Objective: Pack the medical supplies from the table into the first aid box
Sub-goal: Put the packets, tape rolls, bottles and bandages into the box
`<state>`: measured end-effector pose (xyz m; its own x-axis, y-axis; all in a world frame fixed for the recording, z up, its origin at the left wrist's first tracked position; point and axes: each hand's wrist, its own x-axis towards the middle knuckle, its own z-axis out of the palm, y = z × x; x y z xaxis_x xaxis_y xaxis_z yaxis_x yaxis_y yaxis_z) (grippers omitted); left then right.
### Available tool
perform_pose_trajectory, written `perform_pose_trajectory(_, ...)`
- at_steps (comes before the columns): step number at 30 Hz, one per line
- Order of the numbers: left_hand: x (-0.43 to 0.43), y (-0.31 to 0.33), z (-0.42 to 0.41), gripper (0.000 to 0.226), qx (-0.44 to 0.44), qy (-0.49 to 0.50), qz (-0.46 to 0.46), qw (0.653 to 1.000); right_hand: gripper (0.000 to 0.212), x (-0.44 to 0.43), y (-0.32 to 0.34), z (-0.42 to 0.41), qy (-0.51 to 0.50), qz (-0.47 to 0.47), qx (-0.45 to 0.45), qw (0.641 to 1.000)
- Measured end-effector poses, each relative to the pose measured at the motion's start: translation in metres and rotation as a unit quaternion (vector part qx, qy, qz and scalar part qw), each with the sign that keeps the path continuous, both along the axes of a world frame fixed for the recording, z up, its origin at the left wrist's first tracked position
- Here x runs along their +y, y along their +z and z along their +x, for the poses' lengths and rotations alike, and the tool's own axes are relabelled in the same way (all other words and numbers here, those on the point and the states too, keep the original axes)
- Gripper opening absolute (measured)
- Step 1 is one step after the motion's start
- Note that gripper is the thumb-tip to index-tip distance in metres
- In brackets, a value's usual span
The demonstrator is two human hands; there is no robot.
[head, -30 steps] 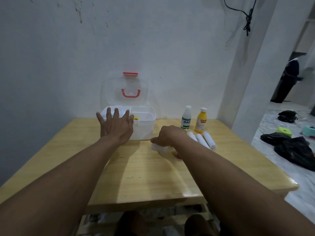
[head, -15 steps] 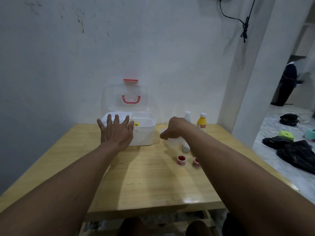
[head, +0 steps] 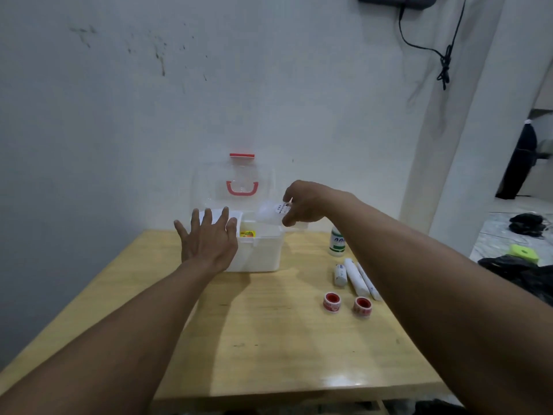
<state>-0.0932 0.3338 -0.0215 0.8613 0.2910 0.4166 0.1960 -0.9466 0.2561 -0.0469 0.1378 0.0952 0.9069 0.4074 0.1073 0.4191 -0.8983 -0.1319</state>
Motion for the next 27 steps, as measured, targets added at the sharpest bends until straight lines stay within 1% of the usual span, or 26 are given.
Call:
perform_pose_trajectory(4,0.012,0.004,0.007,0.057,0.024,-0.001,0.001,1.0,0.055,0.017,0.002,0.01,0.007,-0.046,0.023,0.999)
perform_pose_trajectory(8,0.016,0.001,0.009,0.057,0.038,-0.005,0.008,0.999,0.058,0.03,0.0,0.019,0.018,-0.079,0.046,0.996)
perform_pose_trajectory(11,0.016,0.0,0.01,0.056,0.032,-0.008,0.005,0.999,0.064,0.035,-0.003,0.025,0.021,-0.074,0.053,0.996)
perform_pose_trajectory(16,0.018,-0.004,0.013,0.055,0.019,-0.012,0.002,1.0,0.051,0.036,0.0,0.032,0.029,-0.038,0.068,0.997)
perform_pose_trajectory(19,0.018,-0.006,0.013,0.055,0.013,-0.012,-0.001,1.0,0.051,0.037,0.002,0.033,0.027,-0.025,0.093,0.995)
perform_pose_trajectory(22,0.018,-0.006,0.013,0.055,0.013,-0.012,-0.006,1.0,0.051,0.039,0.004,0.037,0.018,-0.055,0.08,0.995)
perform_pose_trajectory(24,0.018,-0.006,0.013,0.055,0.012,-0.011,-0.007,1.0,0.041,0.041,0.006,0.039,0.017,-0.086,0.077,0.993)
perform_pose_trajectory(25,0.018,-0.006,0.013,0.055,0.013,-0.011,-0.008,1.0,0.04,0.041,0.006,0.04,0.017,-0.095,0.081,0.992)
perform_pose_trajectory(27,0.018,-0.006,0.013,0.055,0.011,-0.012,-0.009,1.0,0.046,0.043,0.006,0.043,0.022,-0.108,0.091,0.99)
